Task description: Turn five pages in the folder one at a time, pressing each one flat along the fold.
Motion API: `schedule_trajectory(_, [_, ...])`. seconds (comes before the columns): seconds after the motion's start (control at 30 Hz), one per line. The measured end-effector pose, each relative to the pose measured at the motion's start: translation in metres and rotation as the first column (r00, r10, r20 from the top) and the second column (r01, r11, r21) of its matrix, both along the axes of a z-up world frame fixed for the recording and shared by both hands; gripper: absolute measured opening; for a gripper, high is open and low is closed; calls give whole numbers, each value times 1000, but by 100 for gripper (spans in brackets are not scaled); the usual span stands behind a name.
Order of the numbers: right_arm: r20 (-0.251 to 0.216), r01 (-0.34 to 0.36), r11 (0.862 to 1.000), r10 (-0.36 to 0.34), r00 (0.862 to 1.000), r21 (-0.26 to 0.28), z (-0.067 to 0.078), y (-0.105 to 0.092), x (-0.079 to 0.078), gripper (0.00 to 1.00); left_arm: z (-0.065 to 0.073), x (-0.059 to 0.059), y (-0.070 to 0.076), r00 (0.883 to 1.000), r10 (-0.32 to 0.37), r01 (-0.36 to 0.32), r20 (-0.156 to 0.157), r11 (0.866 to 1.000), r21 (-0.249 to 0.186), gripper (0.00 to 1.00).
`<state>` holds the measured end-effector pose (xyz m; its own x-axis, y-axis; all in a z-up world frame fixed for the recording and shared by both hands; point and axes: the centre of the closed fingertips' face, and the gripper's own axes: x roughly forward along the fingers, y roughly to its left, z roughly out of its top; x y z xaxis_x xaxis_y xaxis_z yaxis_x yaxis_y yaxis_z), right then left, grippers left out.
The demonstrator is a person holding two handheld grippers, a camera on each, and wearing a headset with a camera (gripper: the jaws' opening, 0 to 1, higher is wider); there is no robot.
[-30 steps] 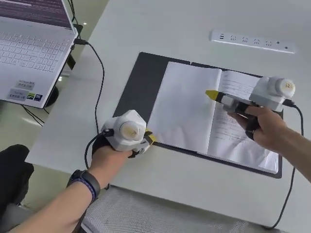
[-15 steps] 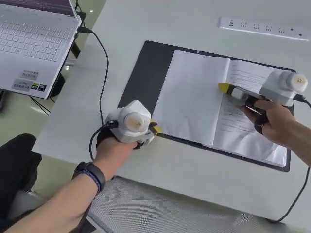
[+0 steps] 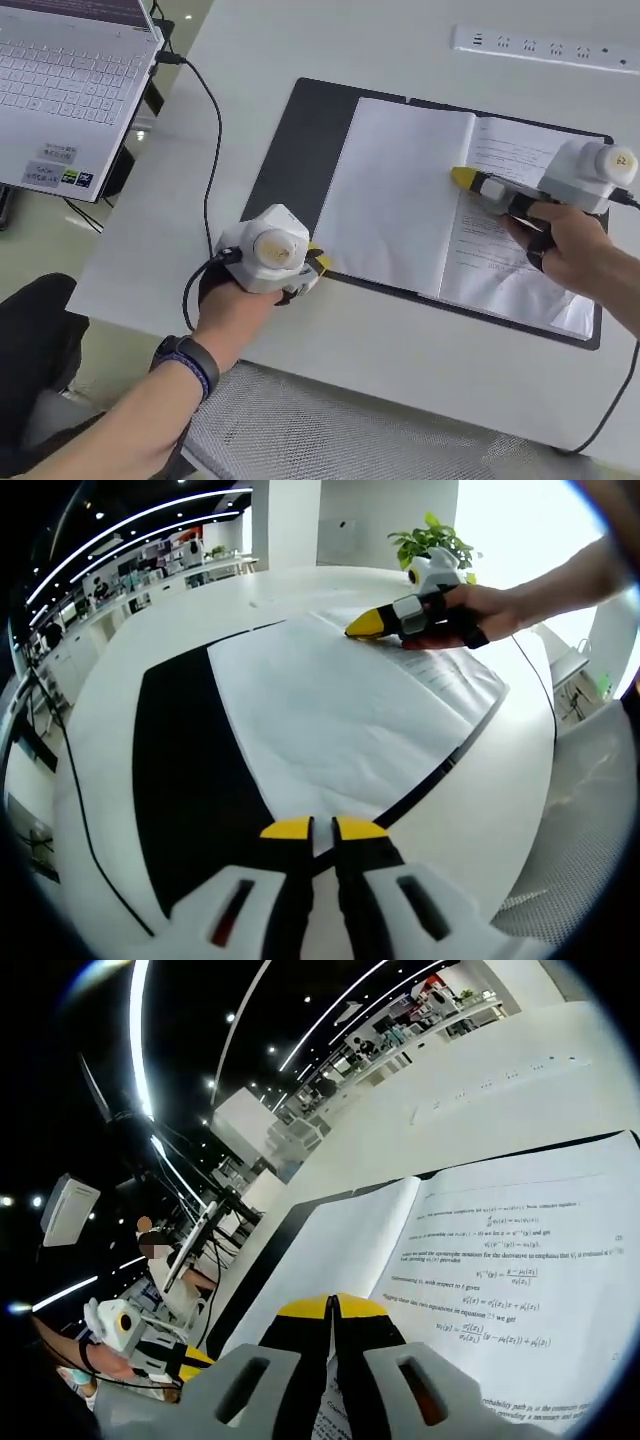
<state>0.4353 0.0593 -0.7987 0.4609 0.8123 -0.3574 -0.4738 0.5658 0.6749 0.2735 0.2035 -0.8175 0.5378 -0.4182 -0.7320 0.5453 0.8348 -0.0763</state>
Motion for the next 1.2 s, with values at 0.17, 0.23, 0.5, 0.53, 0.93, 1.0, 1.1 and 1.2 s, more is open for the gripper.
schedule_trajectory(0.17, [-8,45,999,-45,999,23,3,2,8,0,0,0,0,1000,7,-7,4,1000,-4,6])
schedule_trajectory(0.23, [-11,77,997,-76,997,32,3,2,17,0,0,0,0,1000,10,-10,4,1000,-8,6])
schedule_trajectory(0.5, [-40,196,978,-193,980,73,8,5,48,0,-1,1,0,1000,19,-19,1,1000,-10,6])
schedule_trajectory(0.53, [-42,204,976,-202,979,78,8,5,51,0,-1,0,0,1000,19,-19,2,1000,-11,6])
schedule_trajectory(0.93, [-29,340,932,-339,940,124,12,0,82,0,-1,5,-3,1000,22,-22,4,999,-25,6])
schedule_trajectory(1.0, [-25,357,926,-356,934,126,12,-2,86,0,-1,5,-3,1000,22,-22,4,999,-25,6])
schedule_trajectory(1.1, [-36,395,908,-394,918,135,9,-4,97,0,-1,4,-3,1000,25,-25,6,999,-27,6])
schedule_trajectory(1.2, [-37,417,898,-416,908,142,8,-6,104,0,-1,4,-4,1000,29,-29,7,999,-30,6])
